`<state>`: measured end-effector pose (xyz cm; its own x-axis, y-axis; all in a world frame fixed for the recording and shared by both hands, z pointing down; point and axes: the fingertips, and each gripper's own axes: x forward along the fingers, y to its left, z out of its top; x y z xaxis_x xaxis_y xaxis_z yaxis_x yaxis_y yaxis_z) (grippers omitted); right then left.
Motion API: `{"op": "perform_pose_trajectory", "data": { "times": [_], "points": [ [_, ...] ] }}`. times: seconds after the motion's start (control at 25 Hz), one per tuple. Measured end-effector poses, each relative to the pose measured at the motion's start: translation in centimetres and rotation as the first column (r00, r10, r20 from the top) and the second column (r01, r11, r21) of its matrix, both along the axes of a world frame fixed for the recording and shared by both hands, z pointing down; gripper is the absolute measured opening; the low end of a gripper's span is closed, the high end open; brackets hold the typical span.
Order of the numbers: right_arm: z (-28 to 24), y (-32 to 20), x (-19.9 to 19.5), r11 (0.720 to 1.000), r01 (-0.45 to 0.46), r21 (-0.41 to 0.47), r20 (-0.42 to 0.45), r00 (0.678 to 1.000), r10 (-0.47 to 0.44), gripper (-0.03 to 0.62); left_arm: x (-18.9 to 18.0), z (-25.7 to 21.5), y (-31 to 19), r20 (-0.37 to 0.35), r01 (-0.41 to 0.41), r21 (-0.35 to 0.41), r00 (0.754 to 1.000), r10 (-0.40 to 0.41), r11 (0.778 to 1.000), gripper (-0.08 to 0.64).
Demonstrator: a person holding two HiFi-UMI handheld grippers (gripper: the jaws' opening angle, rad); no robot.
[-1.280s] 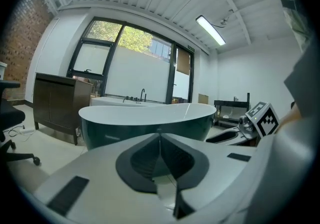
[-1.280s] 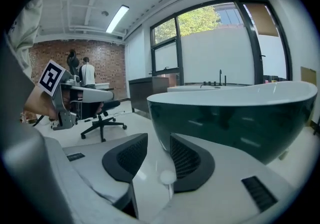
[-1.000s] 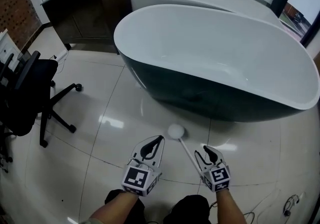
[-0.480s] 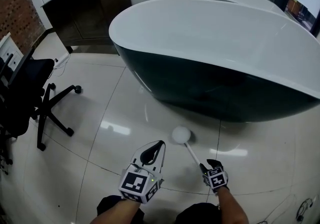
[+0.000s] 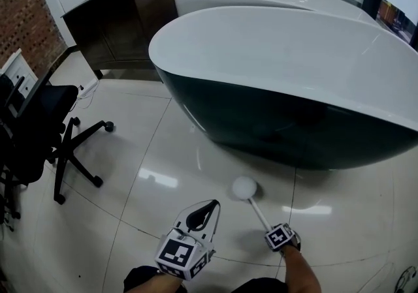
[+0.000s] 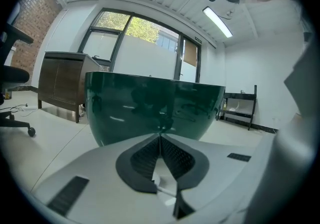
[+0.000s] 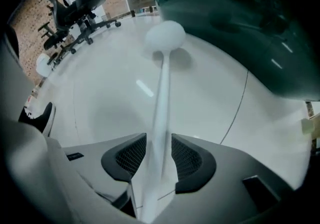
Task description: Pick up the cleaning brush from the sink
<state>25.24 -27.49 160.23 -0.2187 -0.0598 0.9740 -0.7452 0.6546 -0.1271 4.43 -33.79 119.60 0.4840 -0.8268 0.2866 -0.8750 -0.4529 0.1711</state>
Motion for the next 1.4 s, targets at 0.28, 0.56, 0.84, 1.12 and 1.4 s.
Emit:
{"op": "perform_pose_trajectory", "data": {
  "times": [0.28, 0.56, 0.84, 1.12, 1.4],
  "points": [
    [1.6, 0.5, -0.1, 0.998, 0.001, -0.066, -0.022, 1.0, -0.002, 0.147, -1.8, 0.8, -0.9, -0.005, 0.019, 0.008, 1.0, -0.019, 1.0, 0.012],
    [1.4, 0.7, -0.8, 0.994, -0.04, -0.103, -0.089, 0.996, 0.031, 0.073, -2.9, 1.2, -1.7, -0.043, 0.016, -0.001, 0.999, -0.016, 1.0, 0.012],
    [0.2, 0.9, -3.4, 0.997, -0.067, -0.031, 0.082, 0.994, 0.069, 0.057, -3.8, 1.1, -1.5, -0.042, 0.007, 0.002, 0.999, -0.006, 1.0, 0.012],
    [-10.4, 0.7, -8.5, 1.0, -0.031, -0.006, 0.262, 0.965, 0.031, 0.057, -7.3, 0.5, -1.6, 0.039, 0.067, -0.056, 0.997, -0.065, 0.996, 0.012],
    [-35.0, -0.1, -13.6, 0.999, -0.011, 0.046, 0.413, 0.911, -0.009, 0.057, -10.6, -11.8, 4.7, 0.026, 0.111, -0.209, 0.994, -0.108, 0.972, 0.011]
  ]
}}
